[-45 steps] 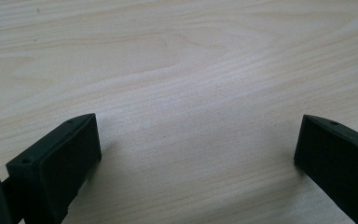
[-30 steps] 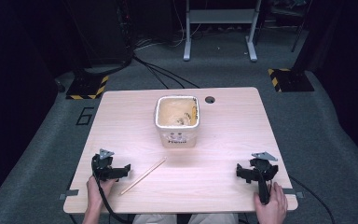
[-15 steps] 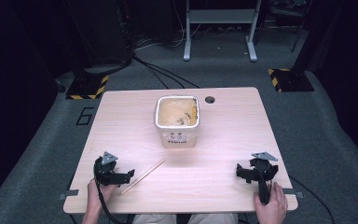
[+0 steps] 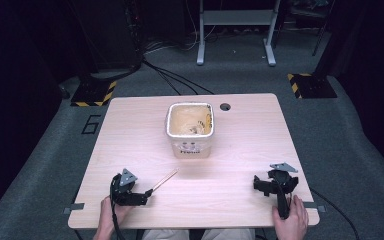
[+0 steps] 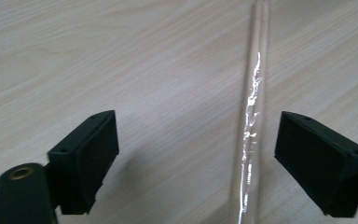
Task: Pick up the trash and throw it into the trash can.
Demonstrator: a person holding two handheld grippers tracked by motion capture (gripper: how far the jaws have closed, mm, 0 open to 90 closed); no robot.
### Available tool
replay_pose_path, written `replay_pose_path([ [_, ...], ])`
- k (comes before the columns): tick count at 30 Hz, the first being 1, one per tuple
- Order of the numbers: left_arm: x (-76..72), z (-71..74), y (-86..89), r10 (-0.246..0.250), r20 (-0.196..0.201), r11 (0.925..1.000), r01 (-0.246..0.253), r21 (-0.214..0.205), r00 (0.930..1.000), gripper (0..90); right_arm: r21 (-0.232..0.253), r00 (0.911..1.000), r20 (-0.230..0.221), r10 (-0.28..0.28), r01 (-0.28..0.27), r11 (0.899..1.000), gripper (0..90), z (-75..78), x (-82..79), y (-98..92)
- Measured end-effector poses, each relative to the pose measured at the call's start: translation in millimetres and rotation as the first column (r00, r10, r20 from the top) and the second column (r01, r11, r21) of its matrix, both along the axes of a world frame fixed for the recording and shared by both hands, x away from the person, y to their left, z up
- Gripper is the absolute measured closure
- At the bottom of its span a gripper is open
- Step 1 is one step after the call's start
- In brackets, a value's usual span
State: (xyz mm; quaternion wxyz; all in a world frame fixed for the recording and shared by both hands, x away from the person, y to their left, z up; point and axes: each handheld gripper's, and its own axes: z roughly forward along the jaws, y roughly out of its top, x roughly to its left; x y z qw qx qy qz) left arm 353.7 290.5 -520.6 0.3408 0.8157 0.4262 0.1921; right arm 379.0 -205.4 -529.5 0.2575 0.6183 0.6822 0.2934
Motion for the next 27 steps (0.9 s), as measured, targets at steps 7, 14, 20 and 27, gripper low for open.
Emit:
replay_pose_path([
  [7,-5.3,-0.6,-5.9,-0.043,0.020,0.9988,0.042,0.025,0.9989,40.8,0.000,1.0000,0.001,0.001,-0.001,1.000,0.0,0.0,0.0,-0.1],
  [14,-8.5,1.5,-10.5,-0.122,0.017,0.9923,0.121,0.027,0.9924,67.3,0.000,1.0000,0.000,0.000,0.000,1.000,0.0,0.0,0.0,0.0],
  [20,-7.2,1.2,-11.6,-0.140,0.006,0.9902,0.140,0.009,0.9902,78.8,0.002,1.0000,0.000,0.001,-0.001,1.000,0.0,0.0,0.0,0.0],
  [27,-4.7,0.3,-10.7,-0.120,0.009,0.9928,0.120,-0.006,0.9928,84.5,0.000,1.0000,0.000,0.000,0.000,1.000,0.0,0.0,0.0,-0.1],
])
